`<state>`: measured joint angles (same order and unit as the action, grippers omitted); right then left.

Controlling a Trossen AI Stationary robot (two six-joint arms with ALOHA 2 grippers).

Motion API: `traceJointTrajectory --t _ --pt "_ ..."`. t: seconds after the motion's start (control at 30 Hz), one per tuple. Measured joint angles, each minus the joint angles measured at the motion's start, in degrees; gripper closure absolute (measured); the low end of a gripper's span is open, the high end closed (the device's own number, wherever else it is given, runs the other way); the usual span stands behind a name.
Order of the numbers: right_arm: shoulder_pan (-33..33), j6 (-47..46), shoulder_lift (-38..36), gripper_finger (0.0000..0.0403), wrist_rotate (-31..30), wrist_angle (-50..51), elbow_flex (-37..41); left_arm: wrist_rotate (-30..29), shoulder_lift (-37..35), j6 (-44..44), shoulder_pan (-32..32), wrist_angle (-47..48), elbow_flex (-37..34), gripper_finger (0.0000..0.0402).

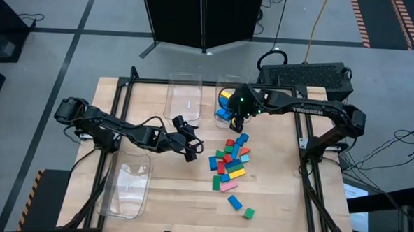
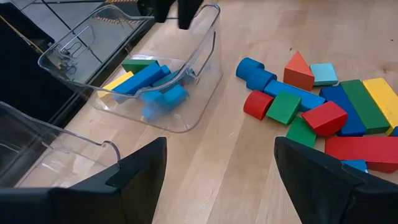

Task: Sort blocks by size
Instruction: Put the yellow rectangular block into the top right transparent bin

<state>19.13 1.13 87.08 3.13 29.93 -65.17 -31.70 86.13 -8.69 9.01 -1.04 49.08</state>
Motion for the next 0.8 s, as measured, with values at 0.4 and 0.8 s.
traceJointTrajectory --t 0.4,0.8 --pt "-8.07 -0.97 -0.52 0.0255 -0.03 3.50 0.00 0.00 0.00 0.00 0.01 0.05 0.00 0.0104" --pt "-18.16 -2.53 -0.51 0.0255 0.00 4.47 0.27 0.00 0.00 -0.02 0.00 0.04 0.00 0.0104"
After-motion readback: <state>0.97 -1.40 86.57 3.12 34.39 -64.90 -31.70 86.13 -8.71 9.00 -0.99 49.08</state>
